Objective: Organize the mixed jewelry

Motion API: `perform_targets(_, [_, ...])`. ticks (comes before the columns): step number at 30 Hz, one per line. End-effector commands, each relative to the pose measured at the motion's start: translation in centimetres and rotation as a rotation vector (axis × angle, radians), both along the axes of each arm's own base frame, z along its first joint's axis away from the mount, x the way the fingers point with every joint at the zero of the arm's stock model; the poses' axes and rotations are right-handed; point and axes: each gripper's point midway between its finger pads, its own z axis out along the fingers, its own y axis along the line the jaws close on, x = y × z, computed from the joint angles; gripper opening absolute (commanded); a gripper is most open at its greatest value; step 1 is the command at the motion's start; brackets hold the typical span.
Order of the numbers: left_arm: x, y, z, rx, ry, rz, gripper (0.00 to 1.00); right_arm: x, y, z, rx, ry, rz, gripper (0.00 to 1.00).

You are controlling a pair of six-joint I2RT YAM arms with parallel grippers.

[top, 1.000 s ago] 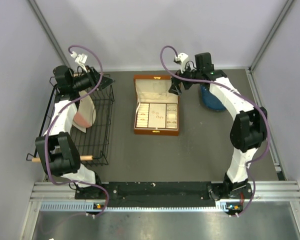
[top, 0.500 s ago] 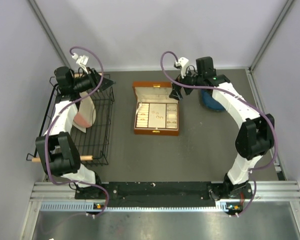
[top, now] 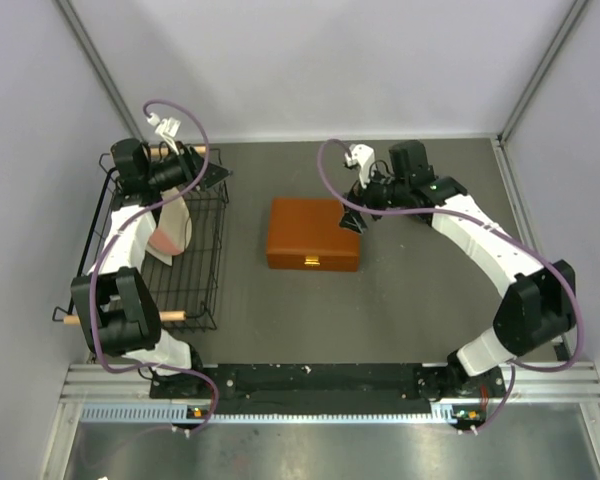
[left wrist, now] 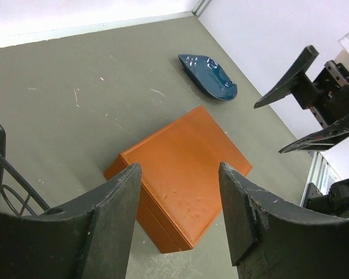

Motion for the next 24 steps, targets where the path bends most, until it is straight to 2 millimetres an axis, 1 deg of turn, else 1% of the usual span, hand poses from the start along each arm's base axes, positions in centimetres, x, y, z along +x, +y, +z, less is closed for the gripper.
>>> perform_targets(1, [-1.2,-0.5,1.0,0.017,-0.050,-0.030,0.61,-0.9,0.2,2.8,0.028,-0.099,0.008,0.95])
perform_targets(3, [-1.2,-0.4,0.9,0.016,-0.046,-0.030,0.61,-0.8,0.7,2.6,0.015,-0.118,-0.001,0.95])
perform_targets(4, [-1.1,-0.5,0.9,0.015,-0.045,-0.030,0.61,-0.7,1.0,2.1,0.006,-0.115,-0.007,0.95])
perform_targets(5, [-1.1,-0.6,0.8,0.015,-0.042,-0.027,0.61,0.1,1.1,1.9,-0.012,-0.146,-0.040,0.95])
perform_targets(6, [-1.1,-0.6,0.7,0.014,-0.038,-0.027,0.61,-0.3,2.2,1.4,-0.030,-0.157,-0.028,0.95])
perform_targets(7, [-1.0,-0.6,0.7,0.015,-0.039,-0.025,0.61,0.5,2.1,0.0,-0.086,-0.176,-0.065,0.95])
perform_targets(8, [-1.0,-0.6,0.7,0.016,-0.040,-0.021,0.61,0.8,2.4,-0.5,-0.108,-0.194,-0.079,0.94])
perform_targets(9, [-1.0,-0.7,0.7,0.017,-0.039,-0.019,0.61,0.7,3.9,-0.5,-0.109,-0.231,-0.068,0.94])
perform_targets(10, [-1.0,-0.7,0.6,0.020,-0.041,-0.015,0.61,1.4,3.8,-2.0,-0.159,-0.239,-0.099,0.94])
perform_targets(11, [-0.9,-0.6,0.6,0.022,-0.043,-0.008,0.61,1.5,4.3,-2.6,-0.175,-0.248,-0.101,0.94])
perform_targets(12, [-0.9,-0.6,0.5,0.024,-0.043,-0.006,0.61,1.5,5.2,-3.0,-0.181,-0.261,-0.094,0.94])
perform_targets(13, [-1.0,-0.6,0.7,0.026,-0.048,-0.005,0.61,1.9,5.2,-3.4,-0.213,-0.280,-0.114,0.93])
perform_targets(14, [-1.0,-0.6,0.7,0.028,-0.051,-0.004,0.61,2.2,5.5,-4.9,-0.246,-0.272,-0.116,0.93])
perform_targets(15, [-1.1,-0.6,0.7,0.030,-0.050,-0.004,0.61,2.6,5.8,-5.1,-0.257,-0.294,-0.129,0.93])
perform_targets(16, [-1.2,-0.6,0.7,0.033,-0.055,-0.006,0.61,2.6,6.0,-5.8,-0.289,-0.313,-0.131,0.92])
perform_targets(17, [-1.2,-0.5,0.7,0.036,-0.057,-0.002,0.61,2.6,6.2,-7.0,-0.314,-0.307,-0.128,0.92])
perform_targets(20, [-1.4,-0.5,0.8,0.048,-0.063,-0.004,0.61,2.1,6.5,-8.5,-0.347,-0.308,-0.121,0.91])
perform_targets(21, [-1.5,-0.6,0.8,0.050,-0.064,-0.008,0.61,1.9,6.3,-9.6,-0.370,-0.301,-0.121,0.91])
perform_targets(23, [-1.6,-0.5,0.7,0.062,-0.072,-0.006,0.61,1.5,6.3,-10.2,-0.391,-0.303,-0.116,0.91])
perform_targets(24, [-1.6,-0.4,0.7,0.064,-0.066,-0.004,0.61,1.0,6.1,-10.8,-0.405,-0.298,-0.110,0.91])
